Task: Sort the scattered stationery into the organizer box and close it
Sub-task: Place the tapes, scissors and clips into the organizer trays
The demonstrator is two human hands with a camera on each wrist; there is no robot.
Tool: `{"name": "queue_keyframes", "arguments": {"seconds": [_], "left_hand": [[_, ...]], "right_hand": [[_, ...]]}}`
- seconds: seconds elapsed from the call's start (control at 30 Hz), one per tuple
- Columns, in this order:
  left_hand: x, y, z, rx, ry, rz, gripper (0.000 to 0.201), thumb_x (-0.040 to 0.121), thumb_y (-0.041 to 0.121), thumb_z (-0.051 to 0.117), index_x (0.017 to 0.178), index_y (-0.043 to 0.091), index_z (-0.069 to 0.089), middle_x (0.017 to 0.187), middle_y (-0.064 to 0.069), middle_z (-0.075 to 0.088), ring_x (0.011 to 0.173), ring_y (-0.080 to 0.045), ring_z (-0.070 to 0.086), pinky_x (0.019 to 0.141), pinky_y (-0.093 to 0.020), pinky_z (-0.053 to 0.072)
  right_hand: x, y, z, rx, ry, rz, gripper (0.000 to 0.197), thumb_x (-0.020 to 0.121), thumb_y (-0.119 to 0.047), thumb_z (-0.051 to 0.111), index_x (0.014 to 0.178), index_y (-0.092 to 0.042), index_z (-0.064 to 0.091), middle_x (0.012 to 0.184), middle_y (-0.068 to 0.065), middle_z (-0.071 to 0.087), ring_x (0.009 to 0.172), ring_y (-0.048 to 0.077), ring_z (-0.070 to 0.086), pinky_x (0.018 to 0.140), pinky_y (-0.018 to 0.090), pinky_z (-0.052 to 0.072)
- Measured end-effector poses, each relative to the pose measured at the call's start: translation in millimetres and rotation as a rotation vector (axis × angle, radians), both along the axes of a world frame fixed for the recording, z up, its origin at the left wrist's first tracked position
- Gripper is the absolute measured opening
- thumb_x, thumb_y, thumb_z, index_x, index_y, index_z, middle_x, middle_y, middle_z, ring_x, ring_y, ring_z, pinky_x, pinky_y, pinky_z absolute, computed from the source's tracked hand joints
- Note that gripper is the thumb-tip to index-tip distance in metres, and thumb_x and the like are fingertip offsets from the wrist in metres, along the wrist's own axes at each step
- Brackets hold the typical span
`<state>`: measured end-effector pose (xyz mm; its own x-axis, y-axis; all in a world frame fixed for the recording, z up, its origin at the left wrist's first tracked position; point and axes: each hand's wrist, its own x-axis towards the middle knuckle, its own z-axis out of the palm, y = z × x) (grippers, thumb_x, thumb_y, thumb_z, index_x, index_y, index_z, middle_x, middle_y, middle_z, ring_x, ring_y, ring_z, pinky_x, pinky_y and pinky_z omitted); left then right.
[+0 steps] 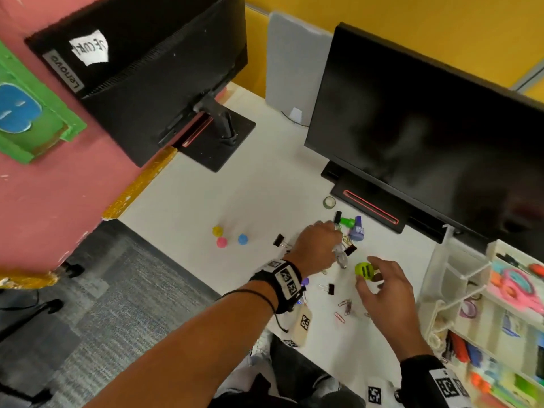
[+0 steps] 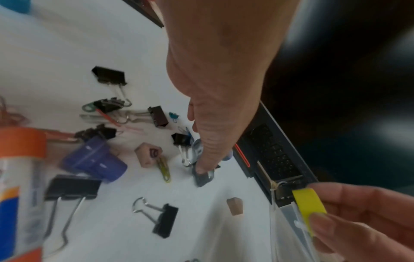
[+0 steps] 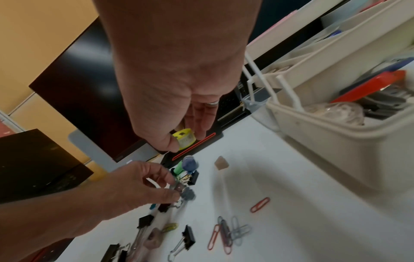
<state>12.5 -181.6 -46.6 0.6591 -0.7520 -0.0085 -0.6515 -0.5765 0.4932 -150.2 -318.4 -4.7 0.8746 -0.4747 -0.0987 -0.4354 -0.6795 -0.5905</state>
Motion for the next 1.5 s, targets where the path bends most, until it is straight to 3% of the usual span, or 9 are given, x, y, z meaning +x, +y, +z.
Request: {"name": "queue_keyframes", "arguments": {"seconds": [0.1,0.33,0.5,0.8,0.9,1.03,1.17,1.3,1.5], "left_hand": [[-5,-24,-9,0.148,-0.047,-0.048,0.031,0.082,0.03,0.073,0.108,0.015,0.067,0.116,-0.01,0.059,0.098,-0.03,0.06,0.082,-0.044,0.054],[-15,-22,-19,0.196,-0.111,-0.192,0.043,0.071,0.014,0.079,0.111,0.018,0.063,0.121,-0.01,0.055,0.098,-0.028,0.057,0.08,-0.041,0.055],[-23,-30,-18,0.231,-0.251,-0.258,0.042,0.076,0.008,0.076,0.115,0.019,0.066,0.129,-0.013,0.054,0.107,-0.032,0.058,0.086,-0.041,0.055],[-32,-41,-8,0.341,-0.348,-0.284,0.025,0.085,0.012,0.072,0.109,0.018,0.069,0.119,-0.008,0.061,0.107,-0.028,0.06,0.087,-0.041,0.054],[-42,-52,7,0.181,-0.179,-0.177,0.02,0.094,0.019,0.067,0.113,0.021,0.069,0.112,0.0,0.066,0.1,-0.02,0.063,0.084,-0.037,0.056],[-69,-69,38,-0.093,0.09,-0.015,0.014,0.095,0.032,0.068,0.104,0.022,0.072,0.097,0.005,0.07,0.089,-0.014,0.064,0.073,-0.027,0.049],[-102,-86,65,-0.258,0.327,0.144,0.021,0.086,0.04,0.08,0.103,0.03,0.074,0.085,0.017,0.07,0.077,0.001,0.064,0.068,-0.018,0.051],[-135,-98,82,-0.316,0.497,0.246,0.026,0.077,0.037,0.088,0.091,0.028,0.068,0.077,0.014,0.069,0.068,0.003,0.061,0.059,-0.008,0.044],[-178,-113,80,-0.362,0.619,0.243,0.024,0.076,0.031,0.09,0.08,0.024,0.068,0.07,0.008,0.07,0.061,-0.006,0.065,0.056,-0.018,0.049]], "right_hand": [[-20,-16,3,-0.005,-0.012,-0.038,0.039,0.088,-0.018,0.078,0.124,-0.025,0.067,0.112,-0.005,0.058,0.088,0.008,0.063,0.06,0.015,0.047],[-46,-43,4,-0.024,-0.02,-0.053,0.039,0.087,-0.019,0.079,0.124,-0.02,0.066,0.11,-0.005,0.058,0.087,0.008,0.063,0.066,0.031,0.053],[-57,-52,12,-0.022,-0.058,-0.076,0.039,0.088,-0.021,0.079,0.123,-0.024,0.063,0.112,-0.006,0.059,0.088,0.008,0.063,0.063,0.021,0.046],[-103,-83,29,-0.026,-0.146,-0.109,0.038,0.086,-0.01,0.078,0.119,-0.023,0.065,0.111,-0.006,0.06,0.088,0.01,0.061,0.071,0.026,0.05],[-129,-101,33,-0.026,-0.135,-0.202,0.042,0.086,-0.009,0.079,0.123,-0.022,0.065,0.118,-0.007,0.059,0.097,0.017,0.061,0.078,0.035,0.058],[-159,-129,42,-0.038,-0.155,-0.351,0.037,0.086,-0.002,0.075,0.121,-0.012,0.067,0.116,0.003,0.059,0.096,0.019,0.058,0.07,0.005,0.047],[-177,-164,30,-0.083,-0.053,-0.427,0.033,0.086,-0.005,0.075,0.118,-0.009,0.068,0.109,0.002,0.059,0.101,0.028,0.06,0.083,0.031,0.046],[-180,-180,22,-0.075,0.005,-0.388,0.016,0.089,-0.006,0.076,0.104,-0.002,0.074,0.104,0.013,0.068,0.093,0.029,0.062,0.081,0.034,0.047],[-175,-191,11,-0.048,0.004,-0.407,0.01,0.088,-0.005,0.076,0.097,-0.003,0.077,0.101,0.013,0.069,0.09,0.028,0.066,0.08,0.031,0.049]]}}
